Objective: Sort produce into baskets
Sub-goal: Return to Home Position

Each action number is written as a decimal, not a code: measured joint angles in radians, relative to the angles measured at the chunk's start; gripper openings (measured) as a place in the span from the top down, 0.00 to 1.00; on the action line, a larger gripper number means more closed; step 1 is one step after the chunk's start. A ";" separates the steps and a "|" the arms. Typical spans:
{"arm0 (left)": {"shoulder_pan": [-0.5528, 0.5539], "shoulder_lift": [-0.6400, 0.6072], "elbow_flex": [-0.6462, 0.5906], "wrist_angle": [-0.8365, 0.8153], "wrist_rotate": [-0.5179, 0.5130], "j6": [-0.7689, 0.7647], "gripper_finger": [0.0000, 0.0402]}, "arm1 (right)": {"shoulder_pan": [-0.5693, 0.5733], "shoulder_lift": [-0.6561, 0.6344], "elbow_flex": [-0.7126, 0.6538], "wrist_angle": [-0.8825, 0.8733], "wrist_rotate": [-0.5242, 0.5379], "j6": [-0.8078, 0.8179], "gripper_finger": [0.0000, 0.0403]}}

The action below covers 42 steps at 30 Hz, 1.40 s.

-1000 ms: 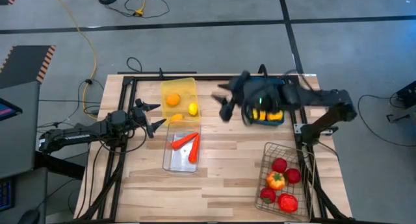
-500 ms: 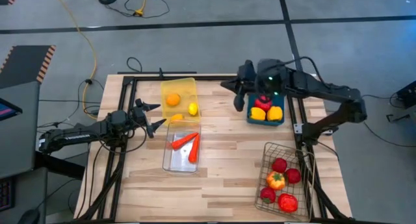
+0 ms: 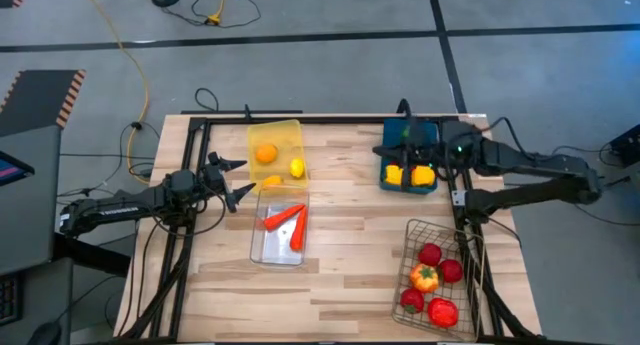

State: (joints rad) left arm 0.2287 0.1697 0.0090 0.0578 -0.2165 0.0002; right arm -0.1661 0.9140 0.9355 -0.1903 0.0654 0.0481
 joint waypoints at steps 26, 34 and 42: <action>0.000 0.000 0.000 0.000 0.000 0.000 0.11 | 0.002 -0.527 -0.715 0.429 -0.097 0.042 0.93; 0.000 0.000 0.000 0.000 0.000 0.000 0.11 | 0.002 -0.659 -0.808 0.436 -0.120 0.041 0.93; 0.000 0.000 0.000 0.000 0.000 0.000 0.11 | 0.002 -0.800 -0.904 0.440 -0.120 0.040 0.94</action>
State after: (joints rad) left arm 0.2287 0.1697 0.0090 0.0578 -0.2165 0.0002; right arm -0.1642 0.1139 0.0318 0.2496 -0.0548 0.0883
